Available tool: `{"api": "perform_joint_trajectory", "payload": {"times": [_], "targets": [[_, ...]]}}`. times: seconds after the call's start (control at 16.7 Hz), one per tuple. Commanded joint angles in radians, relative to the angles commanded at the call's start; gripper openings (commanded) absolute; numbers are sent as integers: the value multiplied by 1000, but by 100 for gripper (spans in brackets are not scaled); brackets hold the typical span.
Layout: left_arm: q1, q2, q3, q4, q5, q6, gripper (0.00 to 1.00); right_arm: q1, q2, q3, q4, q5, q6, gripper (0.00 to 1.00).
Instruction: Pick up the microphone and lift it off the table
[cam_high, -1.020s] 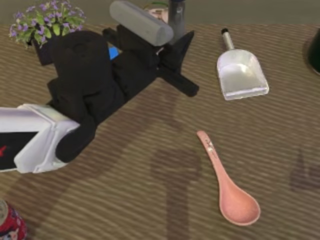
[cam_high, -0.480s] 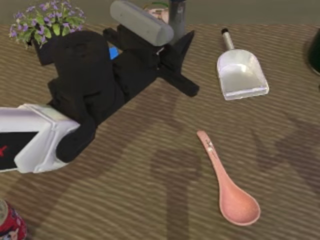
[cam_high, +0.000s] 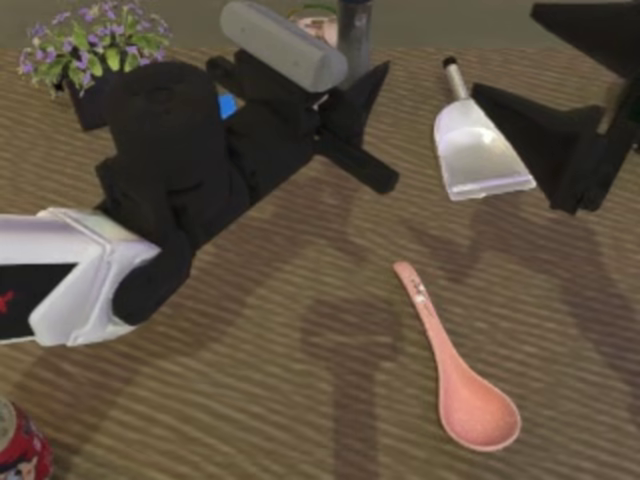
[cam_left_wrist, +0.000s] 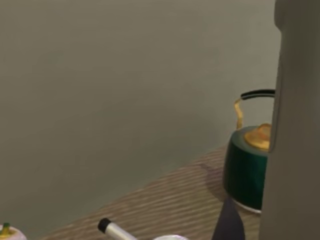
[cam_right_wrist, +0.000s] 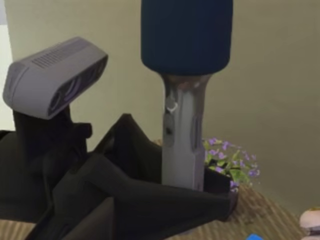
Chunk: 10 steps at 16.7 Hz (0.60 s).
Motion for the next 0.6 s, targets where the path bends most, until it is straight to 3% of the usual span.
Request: {"api": "perform_joint_trajectory", "payload": {"times": [0.18,0.3,0.6], "targets": [[0,0,0,0,0,0,0,29,139,76,66,-86,5,100],[0,0,0,0,0,0,0,39,185,101,87,-116,7,100],[0,0,0,0,0,0,0,36,189,101,88,-118,7,100]]}}
